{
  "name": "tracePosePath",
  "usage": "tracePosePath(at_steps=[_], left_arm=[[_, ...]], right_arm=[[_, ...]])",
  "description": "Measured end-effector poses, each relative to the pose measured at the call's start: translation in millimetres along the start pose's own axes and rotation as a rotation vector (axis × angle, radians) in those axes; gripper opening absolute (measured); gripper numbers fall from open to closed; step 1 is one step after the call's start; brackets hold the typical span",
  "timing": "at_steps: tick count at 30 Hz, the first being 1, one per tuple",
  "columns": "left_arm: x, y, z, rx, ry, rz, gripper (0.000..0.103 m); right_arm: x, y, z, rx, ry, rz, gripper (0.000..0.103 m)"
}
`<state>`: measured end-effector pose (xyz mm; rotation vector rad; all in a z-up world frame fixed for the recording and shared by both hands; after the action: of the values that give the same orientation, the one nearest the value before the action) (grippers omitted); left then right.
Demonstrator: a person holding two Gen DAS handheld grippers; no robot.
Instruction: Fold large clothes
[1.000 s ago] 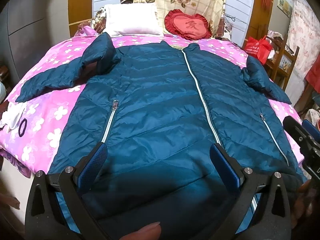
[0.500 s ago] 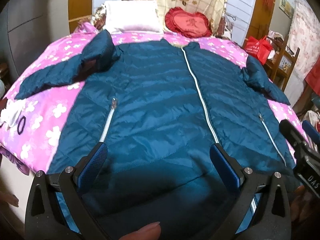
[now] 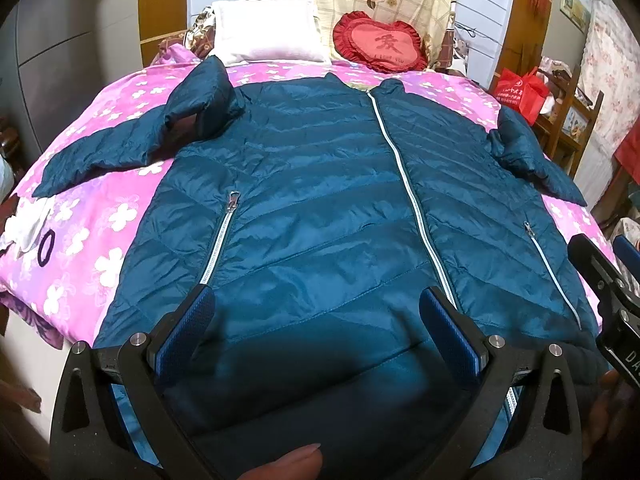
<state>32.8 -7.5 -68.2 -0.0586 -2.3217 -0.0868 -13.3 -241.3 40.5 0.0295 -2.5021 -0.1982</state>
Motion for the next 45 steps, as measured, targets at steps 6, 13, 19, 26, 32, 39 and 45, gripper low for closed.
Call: tracePosePath(at_steps=[6,13,19,26,32,39,45], left_arm=[[0.7,0.3,0.3,0.0,0.002,0.003,0.102],[-0.1,0.3,-0.5,0.002,0.002,0.006,0.102],[0.4,1.7,-2.0,0.01,-0.003,0.012,0.102],[0.2,3.3,-2.3,0.019,0.002,0.024,0.102],[-0.1,3.6,-4.2,0.017,0.002,0.018,0.102],[-1.9,2.7,-3.3,0.02,0.005,0.023,0.102],[-1.7,3.2,-3.1,0.018,0.003,0.02,0.102]], right_arm=[[-0.4,0.4,0.7,0.0,0.001,-0.001,0.103],[-0.2,0.1,0.1,-0.001,0.001,0.0,0.103],[0.2,0.4,0.2,0.002,0.001,0.001,0.103],[0.2,-1.4,0.0,0.005,0.0,0.004,0.103],[0.3,-2.4,0.4,0.001,0.0,0.001,0.103],[0.5,-2.9,-0.2,0.003,-0.001,0.003,0.103],[0.6,-2.2,0.0,0.004,-0.001,0.004,0.103]])
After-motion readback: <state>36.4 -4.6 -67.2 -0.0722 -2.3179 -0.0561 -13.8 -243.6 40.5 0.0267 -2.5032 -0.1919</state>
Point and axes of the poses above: each gripper's, at about its wrist camera, not at the fingertips, and x roughly against the way its jaws point, y to its left, z to its underside, the point moved 5 cm from there along -x, roughly the way its jaws point, and after that the axes turned 12 degrees about -x, right-handed, at the moved point
